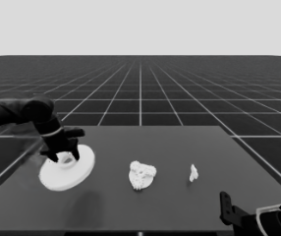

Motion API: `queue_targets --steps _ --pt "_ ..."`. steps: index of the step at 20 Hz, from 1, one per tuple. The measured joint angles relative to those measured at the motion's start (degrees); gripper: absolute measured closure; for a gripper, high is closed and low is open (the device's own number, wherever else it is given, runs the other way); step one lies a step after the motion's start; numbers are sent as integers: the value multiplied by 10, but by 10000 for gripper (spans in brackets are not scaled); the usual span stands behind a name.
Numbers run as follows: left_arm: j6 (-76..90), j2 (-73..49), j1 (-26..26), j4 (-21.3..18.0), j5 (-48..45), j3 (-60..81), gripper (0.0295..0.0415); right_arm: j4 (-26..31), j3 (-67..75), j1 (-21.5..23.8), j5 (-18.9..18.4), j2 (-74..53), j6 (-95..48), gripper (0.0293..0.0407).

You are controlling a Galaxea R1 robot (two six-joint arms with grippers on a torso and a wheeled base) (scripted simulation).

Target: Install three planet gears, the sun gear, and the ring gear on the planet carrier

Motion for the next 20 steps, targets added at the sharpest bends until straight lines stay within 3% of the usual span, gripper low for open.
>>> queue_targets --steps 1,2,5,9,10,11,13,20 --pt "-116 189 9 8 -12 -35 362 0 0 0 0 0 0 315" --pt "-121 323 14 14 -12 -128 362 0 0 0 0 0 0 315" --pt "-50 473 19 21 -7 -317 362 0 0 0 0 0 0 315" --pt "-21 508 21 23 -5 -376 362 0 0 0 0 0 0 315" --pt "-24 507 80 92 -21 -373 362 0 0 0 0 0 0 315" --pt "-17 511 131 134 -31 -385 362 0 0 0 0 0 0 315" --pt "0 519 175 170 -44 -413 362 0 0 0 0 0 0 315" --pt "13 524 196 188 -52 -432 362 0 0 0 0 0 0 315"
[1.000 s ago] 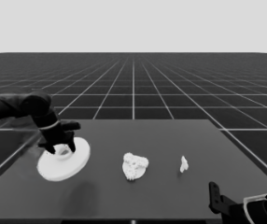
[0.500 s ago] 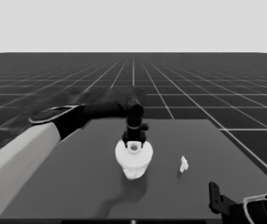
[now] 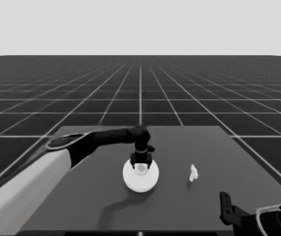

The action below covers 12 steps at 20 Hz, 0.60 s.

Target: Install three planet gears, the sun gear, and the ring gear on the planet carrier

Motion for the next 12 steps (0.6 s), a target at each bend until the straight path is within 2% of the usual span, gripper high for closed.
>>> queue_targets --steps 12 --pt "56 -1 6 0 0 -1 362 0 0 0 0 0 0 315"
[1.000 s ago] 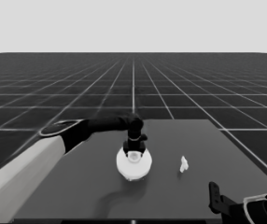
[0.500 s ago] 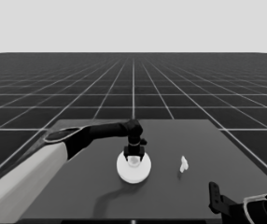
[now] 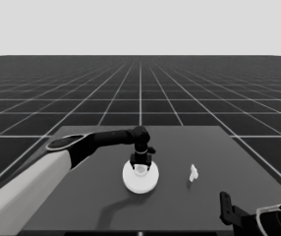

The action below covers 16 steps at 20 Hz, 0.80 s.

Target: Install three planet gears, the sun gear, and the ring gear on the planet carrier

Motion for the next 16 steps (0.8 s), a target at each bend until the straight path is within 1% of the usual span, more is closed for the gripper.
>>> queue_targets --steps 16 --pt "80 0 0 0 0 0 363 0 0 0 0 0 0 315"
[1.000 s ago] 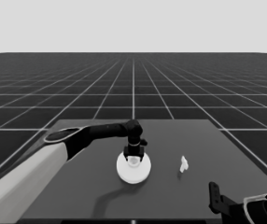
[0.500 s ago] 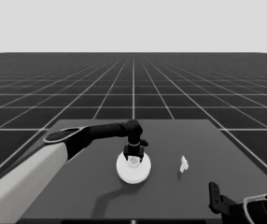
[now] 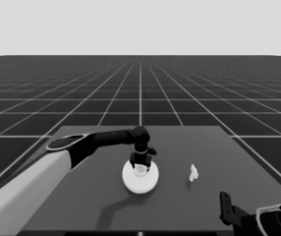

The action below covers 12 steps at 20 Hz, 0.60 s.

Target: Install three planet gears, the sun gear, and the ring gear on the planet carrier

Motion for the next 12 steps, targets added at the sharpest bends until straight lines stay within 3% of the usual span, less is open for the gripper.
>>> queue_targets --steps 12 --pt "60 0 0 0 0 0 363 0 0 0 0 0 0 315"
